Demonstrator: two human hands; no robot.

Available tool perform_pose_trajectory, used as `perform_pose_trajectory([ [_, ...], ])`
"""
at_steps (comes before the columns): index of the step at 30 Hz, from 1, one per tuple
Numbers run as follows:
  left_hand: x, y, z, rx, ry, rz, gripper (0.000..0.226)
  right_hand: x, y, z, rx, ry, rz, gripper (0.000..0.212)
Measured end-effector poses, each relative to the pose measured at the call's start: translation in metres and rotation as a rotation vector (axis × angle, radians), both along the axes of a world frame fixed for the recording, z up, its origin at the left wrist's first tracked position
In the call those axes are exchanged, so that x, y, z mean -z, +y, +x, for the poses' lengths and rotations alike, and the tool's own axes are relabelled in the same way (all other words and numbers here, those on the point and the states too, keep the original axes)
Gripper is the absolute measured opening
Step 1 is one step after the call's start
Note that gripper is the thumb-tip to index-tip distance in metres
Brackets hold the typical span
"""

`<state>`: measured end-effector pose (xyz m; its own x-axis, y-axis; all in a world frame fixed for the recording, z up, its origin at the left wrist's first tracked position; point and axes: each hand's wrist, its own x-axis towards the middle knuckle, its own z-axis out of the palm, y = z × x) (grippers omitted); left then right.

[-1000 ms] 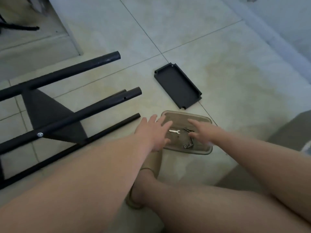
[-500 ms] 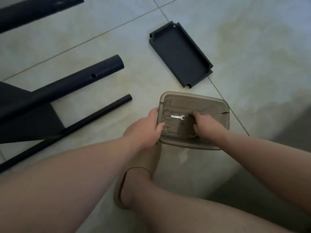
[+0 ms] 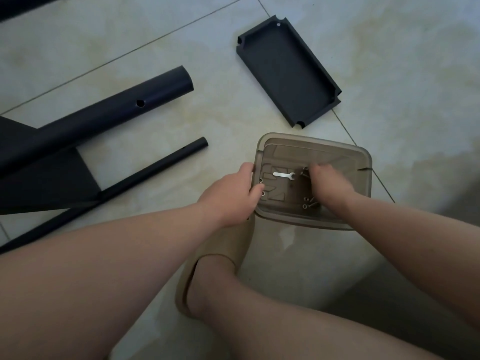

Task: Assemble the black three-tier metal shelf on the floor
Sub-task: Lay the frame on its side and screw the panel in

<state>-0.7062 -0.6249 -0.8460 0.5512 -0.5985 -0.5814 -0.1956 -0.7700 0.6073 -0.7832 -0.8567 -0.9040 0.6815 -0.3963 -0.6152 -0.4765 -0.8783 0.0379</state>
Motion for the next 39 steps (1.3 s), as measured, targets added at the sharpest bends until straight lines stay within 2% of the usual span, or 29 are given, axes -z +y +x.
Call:
perform_pose_trajectory([
  [7,0.000,0.001,0.000,-0.009,0.026,-0.003,0.030,-0.001,0.001,-0.002,0.077,-0.102,0.072,0.017],
  [11,0.000,0.002,0.002,-0.014,0.028,-0.012,0.029,0.001,0.002,-0.005,0.038,-0.194,0.059,0.020],
  [18,0.001,0.003,0.002,-0.011,0.028,-0.002,0.033,0.003,0.006,-0.003,-0.082,-0.247,0.049,0.028],
  [30,0.001,0.004,0.003,-0.025,0.031,0.000,0.034,0.004,0.027,0.016,-0.172,-0.238,0.050,0.019],
  [39,0.001,0.004,0.005,-0.047,0.064,-0.014,0.034,0.003,0.025,0.017,-0.131,-0.187,0.060,0.014],
])
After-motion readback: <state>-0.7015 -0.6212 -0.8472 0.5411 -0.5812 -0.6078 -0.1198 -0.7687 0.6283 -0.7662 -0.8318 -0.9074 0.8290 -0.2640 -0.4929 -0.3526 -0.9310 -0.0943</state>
